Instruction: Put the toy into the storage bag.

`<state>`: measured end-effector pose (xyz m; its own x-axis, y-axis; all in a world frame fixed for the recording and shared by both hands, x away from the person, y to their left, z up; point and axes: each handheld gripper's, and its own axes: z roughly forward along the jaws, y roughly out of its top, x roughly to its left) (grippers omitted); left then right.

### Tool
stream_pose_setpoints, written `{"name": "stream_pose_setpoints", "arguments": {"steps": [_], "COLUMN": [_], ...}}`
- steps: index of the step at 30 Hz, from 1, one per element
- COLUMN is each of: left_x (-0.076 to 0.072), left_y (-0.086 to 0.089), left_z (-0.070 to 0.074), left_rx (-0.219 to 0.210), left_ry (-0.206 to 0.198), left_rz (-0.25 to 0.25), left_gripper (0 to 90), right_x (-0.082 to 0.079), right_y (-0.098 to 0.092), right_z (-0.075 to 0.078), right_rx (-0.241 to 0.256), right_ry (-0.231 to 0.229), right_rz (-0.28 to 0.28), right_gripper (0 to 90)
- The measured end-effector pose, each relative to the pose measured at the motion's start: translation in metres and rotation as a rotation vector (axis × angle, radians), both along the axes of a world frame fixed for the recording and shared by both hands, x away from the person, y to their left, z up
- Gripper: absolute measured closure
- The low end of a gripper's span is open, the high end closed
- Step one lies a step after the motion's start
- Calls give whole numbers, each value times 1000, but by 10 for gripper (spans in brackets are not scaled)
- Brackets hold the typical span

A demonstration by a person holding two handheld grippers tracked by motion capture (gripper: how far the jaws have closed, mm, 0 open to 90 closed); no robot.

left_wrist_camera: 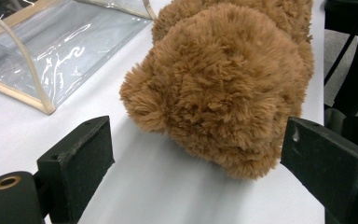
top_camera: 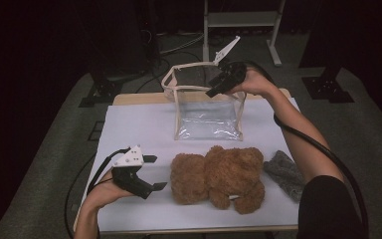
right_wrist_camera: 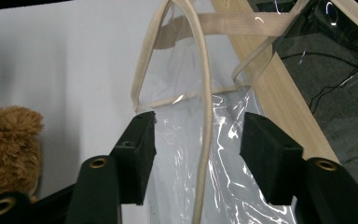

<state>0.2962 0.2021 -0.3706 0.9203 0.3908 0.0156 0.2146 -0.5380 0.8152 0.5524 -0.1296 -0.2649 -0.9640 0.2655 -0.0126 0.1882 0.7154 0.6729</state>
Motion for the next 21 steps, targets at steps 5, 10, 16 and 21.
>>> {"name": "stream_pose_setpoints", "arguments": {"steps": [5,10,16,21], "left_x": [-1,-2,-3,-3], "left_y": [1,0,0,-1], "left_z": [1,2,3,3], "left_rx": [2,0,-3,-1], "left_ry": [-3,-8,-8,-9], "left_rz": [1,-4,-3,-8], "left_gripper": [82,82,82,82], "right_x": [0,-5,-14,-24], "right_y": [-1,-2,-3,-3], "right_z": [-4,-7,-6,-7], "right_rx": [-21,-50,-54,-45], "right_ry": [4,6,4,7], "right_rz": [-1,29,53,75], "right_gripper": [579,759,864,870]}}
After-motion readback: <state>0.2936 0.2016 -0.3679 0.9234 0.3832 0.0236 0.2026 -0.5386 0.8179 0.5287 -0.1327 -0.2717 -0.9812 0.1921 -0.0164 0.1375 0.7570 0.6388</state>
